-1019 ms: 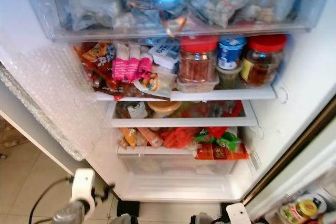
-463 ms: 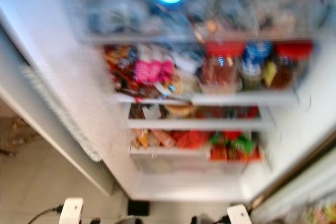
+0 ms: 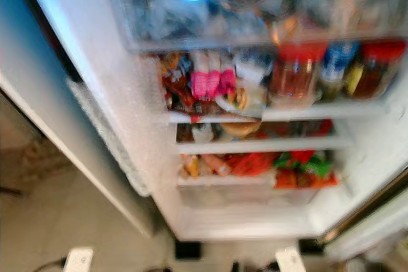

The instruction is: Restocking fridge

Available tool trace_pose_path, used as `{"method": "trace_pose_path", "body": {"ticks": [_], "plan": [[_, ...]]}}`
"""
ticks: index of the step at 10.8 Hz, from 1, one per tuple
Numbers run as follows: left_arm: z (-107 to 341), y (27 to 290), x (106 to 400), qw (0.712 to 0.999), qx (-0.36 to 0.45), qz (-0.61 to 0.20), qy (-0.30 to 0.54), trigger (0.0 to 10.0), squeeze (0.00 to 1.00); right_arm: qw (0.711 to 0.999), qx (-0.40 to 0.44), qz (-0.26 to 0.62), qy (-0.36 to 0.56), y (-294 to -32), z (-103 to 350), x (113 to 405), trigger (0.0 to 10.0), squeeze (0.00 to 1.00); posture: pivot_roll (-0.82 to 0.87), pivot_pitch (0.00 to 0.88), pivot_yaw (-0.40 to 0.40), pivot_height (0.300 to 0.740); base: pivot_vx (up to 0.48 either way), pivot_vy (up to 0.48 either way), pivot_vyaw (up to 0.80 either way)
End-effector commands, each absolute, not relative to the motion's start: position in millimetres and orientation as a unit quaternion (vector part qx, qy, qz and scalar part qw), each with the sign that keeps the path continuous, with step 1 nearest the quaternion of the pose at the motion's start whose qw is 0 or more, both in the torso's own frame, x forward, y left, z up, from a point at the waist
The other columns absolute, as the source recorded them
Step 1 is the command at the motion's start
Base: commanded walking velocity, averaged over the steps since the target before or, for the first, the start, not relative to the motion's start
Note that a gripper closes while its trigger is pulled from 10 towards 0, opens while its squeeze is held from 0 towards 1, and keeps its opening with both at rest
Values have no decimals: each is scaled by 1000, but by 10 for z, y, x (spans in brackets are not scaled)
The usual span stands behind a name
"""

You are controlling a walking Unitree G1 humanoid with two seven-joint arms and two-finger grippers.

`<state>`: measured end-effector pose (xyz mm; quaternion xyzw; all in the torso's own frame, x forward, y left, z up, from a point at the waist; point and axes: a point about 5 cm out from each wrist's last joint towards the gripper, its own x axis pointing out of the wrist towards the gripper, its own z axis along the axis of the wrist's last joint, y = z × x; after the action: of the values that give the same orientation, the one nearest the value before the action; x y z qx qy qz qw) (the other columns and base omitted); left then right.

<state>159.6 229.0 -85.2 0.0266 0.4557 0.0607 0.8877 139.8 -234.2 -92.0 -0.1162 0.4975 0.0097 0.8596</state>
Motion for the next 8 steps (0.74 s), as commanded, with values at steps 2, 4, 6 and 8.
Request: {"method": "trace_pose_path", "body": {"ticks": [2,4,6,8], "plan": [[-852,2353,1556,886,34,64,458,10000,0,857,-105,35,504,-2185,-966,1368,10000,0,-43,33,75,660,0,375,0],[-859,2367,1530,885,34,65,459,10000,0,856,-103,34,506,-2181,-971,1357,10000,0,-50,23,82,660,0,373,0],[-868,2383,1498,883,36,66,464,10000,0,854,-99,36,509,-2168,-981,1338,10000,0,-56,1,85,660,0,373,0],[-870,2384,1492,882,37,65,465,10000,0,854,-96,36,510,-2160,-984,1332,10000,0,-59,0,89,660,0,371,0]]}}
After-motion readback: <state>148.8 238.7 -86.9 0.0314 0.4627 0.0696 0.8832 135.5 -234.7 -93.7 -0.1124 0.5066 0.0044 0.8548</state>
